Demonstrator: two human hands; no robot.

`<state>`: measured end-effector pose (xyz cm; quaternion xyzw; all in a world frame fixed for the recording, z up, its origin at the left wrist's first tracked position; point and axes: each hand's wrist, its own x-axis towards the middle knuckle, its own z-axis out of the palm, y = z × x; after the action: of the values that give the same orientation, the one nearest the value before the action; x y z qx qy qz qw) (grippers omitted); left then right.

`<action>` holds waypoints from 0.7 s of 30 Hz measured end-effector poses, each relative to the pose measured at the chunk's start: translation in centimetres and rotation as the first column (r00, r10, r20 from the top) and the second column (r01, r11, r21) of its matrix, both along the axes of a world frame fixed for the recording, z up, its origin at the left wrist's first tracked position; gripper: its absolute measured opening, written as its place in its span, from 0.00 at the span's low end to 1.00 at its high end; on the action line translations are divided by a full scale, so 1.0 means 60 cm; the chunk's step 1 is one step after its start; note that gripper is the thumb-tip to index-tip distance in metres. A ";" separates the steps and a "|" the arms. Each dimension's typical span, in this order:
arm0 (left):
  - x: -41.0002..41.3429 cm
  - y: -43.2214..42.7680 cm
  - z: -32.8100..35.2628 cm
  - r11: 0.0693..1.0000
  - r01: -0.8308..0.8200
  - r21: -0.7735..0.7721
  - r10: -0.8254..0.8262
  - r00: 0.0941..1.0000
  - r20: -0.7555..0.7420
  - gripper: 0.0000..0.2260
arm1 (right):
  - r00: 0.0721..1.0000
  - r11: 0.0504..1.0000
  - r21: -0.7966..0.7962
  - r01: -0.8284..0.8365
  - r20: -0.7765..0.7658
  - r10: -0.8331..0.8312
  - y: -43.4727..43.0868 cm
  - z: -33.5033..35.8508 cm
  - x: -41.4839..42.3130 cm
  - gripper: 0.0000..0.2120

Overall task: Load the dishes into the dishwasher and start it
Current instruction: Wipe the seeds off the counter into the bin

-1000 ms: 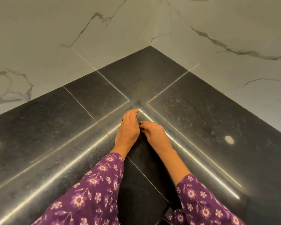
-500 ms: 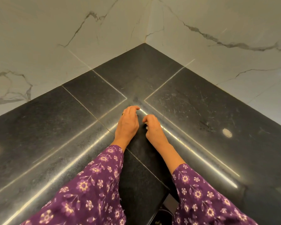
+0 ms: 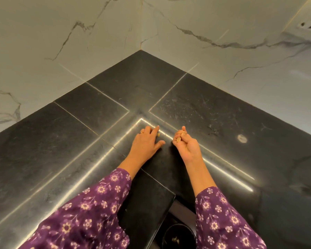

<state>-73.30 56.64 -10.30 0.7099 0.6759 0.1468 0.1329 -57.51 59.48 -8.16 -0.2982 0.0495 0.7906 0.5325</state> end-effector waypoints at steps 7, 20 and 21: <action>0.067 -0.031 -0.020 0.997 -0.040 0.062 0.049 0.988 -0.144 0.17 | 0.999 0.986 -0.163 0.043 0.010 -0.042 -0.032 0.011 0.039 0.14; 0.097 -0.073 0.005 0.979 -0.074 0.192 0.135 0.936 -0.324 0.11 | 0.496 0.912 -0.125 -0.392 0.806 0.324 -0.026 0.021 0.013 0.11; 0.099 -0.074 0.007 0.978 -0.086 0.189 0.142 0.942 -0.305 0.11 | 0.371 0.892 -0.118 -0.435 0.879 0.298 -0.016 0.022 0.002 0.11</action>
<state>-67.38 52.23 -9.90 0.6927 0.7132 0.0963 -0.0481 -57.39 58.53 -6.82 -0.6284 -0.3524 0.6206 0.3093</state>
